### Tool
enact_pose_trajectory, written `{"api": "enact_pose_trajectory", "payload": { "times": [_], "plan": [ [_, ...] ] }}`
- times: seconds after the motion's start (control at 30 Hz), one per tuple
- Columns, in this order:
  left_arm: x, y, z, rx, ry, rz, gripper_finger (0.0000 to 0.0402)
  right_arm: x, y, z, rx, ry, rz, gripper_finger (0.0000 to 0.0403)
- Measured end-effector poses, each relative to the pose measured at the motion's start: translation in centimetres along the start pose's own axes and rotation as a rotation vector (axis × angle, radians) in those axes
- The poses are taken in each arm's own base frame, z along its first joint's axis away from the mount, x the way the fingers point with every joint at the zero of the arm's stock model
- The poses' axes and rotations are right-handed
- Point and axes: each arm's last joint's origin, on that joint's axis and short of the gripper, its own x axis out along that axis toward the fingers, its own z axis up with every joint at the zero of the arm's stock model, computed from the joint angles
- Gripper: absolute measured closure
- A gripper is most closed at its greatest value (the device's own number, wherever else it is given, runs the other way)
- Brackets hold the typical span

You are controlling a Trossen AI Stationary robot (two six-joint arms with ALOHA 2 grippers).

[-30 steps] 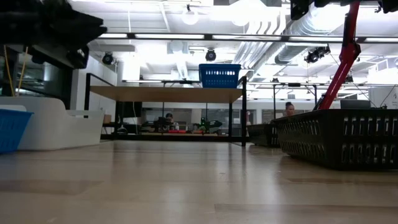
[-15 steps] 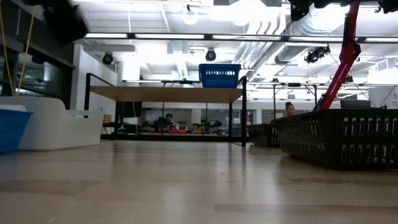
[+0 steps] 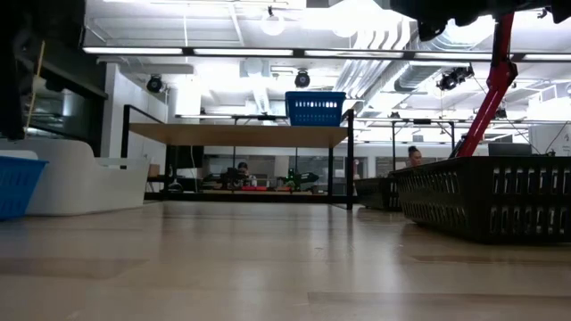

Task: Stack baskets on shelf by color
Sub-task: Stack the blue bin on the blue bin on the shelf

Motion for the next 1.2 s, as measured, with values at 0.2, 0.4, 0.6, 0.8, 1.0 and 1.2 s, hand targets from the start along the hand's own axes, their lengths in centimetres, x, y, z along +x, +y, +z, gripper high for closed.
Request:
{"api": "enact_pose_trajectory", "payload": {
  "times": [0.2, 0.4, 0.6, 0.8, 1.0, 1.2],
  "plan": [
    [1.2, 0.2, -0.5, -0.078, 0.012, 0.105, 0.0195, 0.0, 0.0, 0.0, -0.001, 0.003, 0.001, 0.0402],
    [2.6, 0.3, -1.0, -0.082, 0.037, 0.192, 0.0195, 0.0, 0.0, -0.1, 0.0, 0.006, 0.001, 0.0402],
    [2.8, 0.3, -1.2, -0.081, 0.073, 0.208, 0.0195, 0.0, 0.0, -0.1, 0.0, 0.006, 0.002, 0.0402],
    [1.2, -0.1, -0.5, -0.081, 0.028, 0.138, 0.0195, 0.0, 0.0, -0.1, -0.001, 0.005, 0.002, 0.0402],
    [-0.1, -0.1, 0.0, -0.065, 0.021, 0.107, 0.0195, 0.0, 0.0, 0.0, 0.0, 0.005, 0.003, 0.0402],
    [-1.0, 0.5, -0.4, -0.069, 0.046, 0.119, 0.0195, 0.0, 0.0, -0.1, 0.018, 0.011, 0.004, 0.0402]
  ]
}}
